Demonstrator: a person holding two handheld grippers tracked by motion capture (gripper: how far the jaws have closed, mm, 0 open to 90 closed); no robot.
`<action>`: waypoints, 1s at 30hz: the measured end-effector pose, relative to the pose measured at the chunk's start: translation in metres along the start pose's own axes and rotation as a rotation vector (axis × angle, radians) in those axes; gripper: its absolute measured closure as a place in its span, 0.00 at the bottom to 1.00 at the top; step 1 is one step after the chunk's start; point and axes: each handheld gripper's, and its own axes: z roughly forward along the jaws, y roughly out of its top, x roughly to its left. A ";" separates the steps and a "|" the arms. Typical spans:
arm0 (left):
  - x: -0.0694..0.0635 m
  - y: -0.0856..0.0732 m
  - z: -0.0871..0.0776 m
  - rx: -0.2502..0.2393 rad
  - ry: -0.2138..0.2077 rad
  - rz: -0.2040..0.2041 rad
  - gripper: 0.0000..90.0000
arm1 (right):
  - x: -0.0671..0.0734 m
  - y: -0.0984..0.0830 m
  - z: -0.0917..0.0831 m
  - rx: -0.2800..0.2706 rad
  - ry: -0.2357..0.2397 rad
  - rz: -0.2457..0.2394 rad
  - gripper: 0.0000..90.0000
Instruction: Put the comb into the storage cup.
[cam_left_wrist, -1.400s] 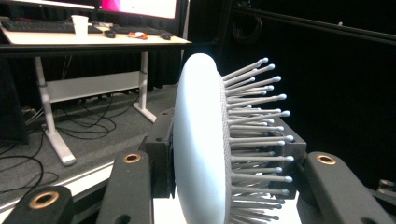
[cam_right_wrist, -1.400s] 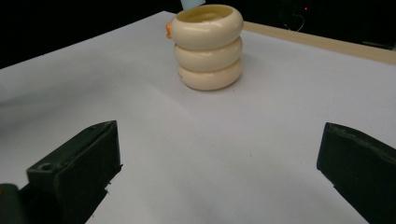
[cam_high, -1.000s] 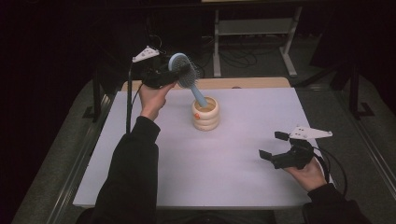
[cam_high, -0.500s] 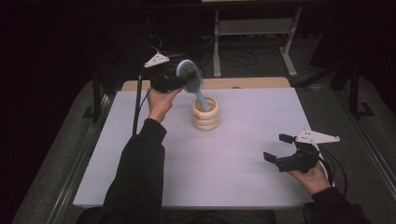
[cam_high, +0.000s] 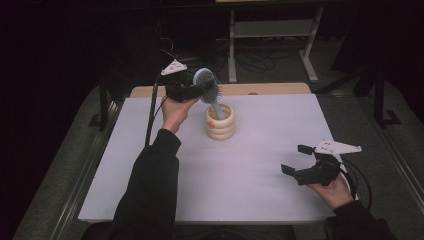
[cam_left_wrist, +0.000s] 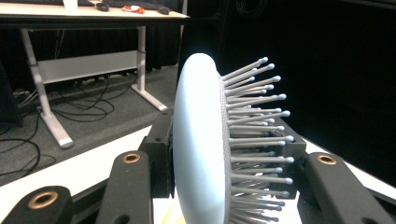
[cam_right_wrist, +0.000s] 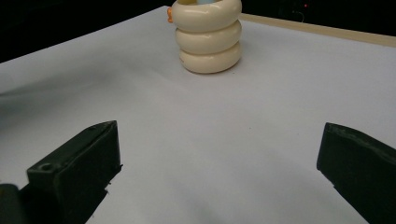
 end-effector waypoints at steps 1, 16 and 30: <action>0.000 0.000 0.001 0.002 0.001 0.000 0.59 | 0.000 0.000 0.000 -0.001 0.000 -0.001 0.00; 0.005 -0.016 0.009 0.011 0.011 -0.013 0.59 | -0.002 -0.001 0.000 -0.003 -0.003 0.009 0.00; 0.007 -0.029 0.018 0.033 0.013 -0.035 0.59 | -0.003 -0.002 0.002 0.020 -0.014 0.009 0.00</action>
